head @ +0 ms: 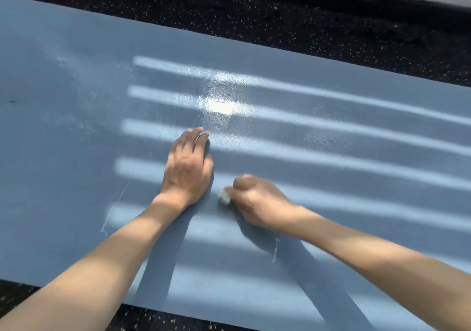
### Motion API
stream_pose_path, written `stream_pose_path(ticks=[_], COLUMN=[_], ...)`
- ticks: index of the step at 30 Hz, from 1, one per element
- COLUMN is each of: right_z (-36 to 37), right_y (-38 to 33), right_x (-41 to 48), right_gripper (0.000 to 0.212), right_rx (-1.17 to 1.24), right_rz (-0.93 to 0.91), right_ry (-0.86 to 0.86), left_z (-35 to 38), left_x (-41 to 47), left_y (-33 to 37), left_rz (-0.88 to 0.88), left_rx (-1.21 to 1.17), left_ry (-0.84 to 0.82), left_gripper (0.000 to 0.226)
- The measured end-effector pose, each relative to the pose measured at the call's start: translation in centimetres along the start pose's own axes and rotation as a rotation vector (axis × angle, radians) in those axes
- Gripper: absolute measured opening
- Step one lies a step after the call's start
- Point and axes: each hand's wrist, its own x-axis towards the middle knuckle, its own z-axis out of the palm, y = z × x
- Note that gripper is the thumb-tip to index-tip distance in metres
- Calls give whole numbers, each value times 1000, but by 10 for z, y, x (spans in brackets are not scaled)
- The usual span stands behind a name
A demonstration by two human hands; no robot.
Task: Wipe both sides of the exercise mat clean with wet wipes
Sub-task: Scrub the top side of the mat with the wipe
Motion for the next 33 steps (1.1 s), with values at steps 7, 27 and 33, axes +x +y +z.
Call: stream_pose_path(ticks=[7,27,33], right_z=[-12,-45,-65], right_y=[2,73,118], right_x=[-2,69,123], right_gripper=[9,20,35], right_rx=[3,-41,-71], right_rz=[-18,-14,212], right_ry=[-18,-9,173], left_z=[13,13,13], left_x=[18,22,22], left_y=[4,5,5], left_rz=[30,-24,-23], left_rx=[93,39,17], left_ry=[-71,-75,-57], left_gripper=[49,48,48])
